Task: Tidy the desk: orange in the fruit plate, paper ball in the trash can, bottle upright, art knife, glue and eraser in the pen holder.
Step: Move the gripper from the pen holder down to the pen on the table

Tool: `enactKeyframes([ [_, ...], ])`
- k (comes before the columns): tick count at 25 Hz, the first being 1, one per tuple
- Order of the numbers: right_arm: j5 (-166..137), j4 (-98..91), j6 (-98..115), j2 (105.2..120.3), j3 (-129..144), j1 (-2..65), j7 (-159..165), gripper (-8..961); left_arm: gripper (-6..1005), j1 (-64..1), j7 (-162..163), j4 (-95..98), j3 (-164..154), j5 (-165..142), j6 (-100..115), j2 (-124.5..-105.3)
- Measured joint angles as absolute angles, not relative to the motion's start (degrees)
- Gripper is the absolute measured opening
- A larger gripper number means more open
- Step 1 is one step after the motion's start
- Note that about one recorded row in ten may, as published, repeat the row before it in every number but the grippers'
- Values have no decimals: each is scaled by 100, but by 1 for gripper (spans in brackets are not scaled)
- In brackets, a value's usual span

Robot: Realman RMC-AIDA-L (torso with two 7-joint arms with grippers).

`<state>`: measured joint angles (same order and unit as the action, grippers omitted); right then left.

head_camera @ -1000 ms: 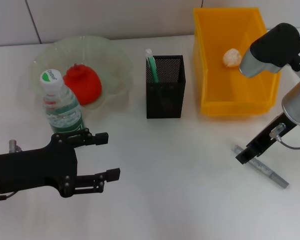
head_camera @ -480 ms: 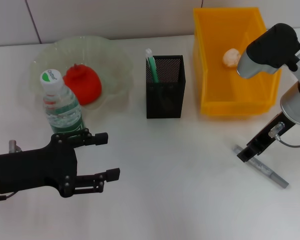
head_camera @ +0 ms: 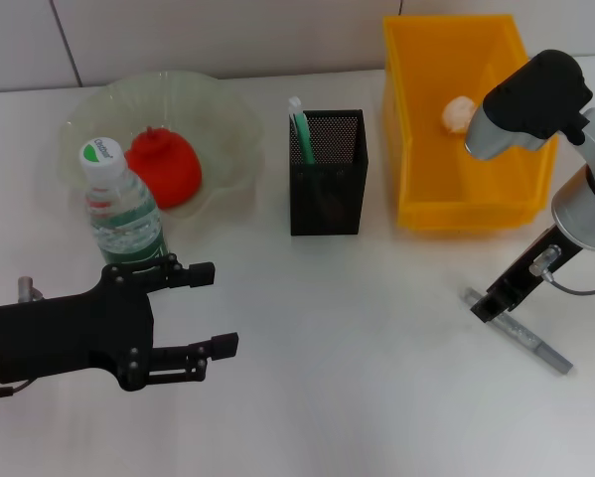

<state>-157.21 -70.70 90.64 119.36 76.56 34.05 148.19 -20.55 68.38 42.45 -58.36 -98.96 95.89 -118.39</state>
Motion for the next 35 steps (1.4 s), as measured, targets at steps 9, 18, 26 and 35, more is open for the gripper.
enactKeyframes([
  [9, -15703, -7021, 9009, 11936, 7669, 3434, 14819, 436, 810, -2039, 6826, 4245, -5816, -9896, 9588, -11839],
  [18, -15709, -6913, 9000, 11936, 7680, 3496, 14818, 430, 810, -2013, 6807, 4245, -5806, -9896, 9589, -11839],
  [26, -15694, -6870, 8918, 11944, 7742, 3504, 14824, 380, 810, -2001, 6779, 4245, -5812, -9896, 9589, -11839],
  [35, -15688, -6846, 8918, 11952, 7753, 3534, 14862, 290, 810, -1995, 6776, 4245, -5800, -9896, 9589, -11830],
])
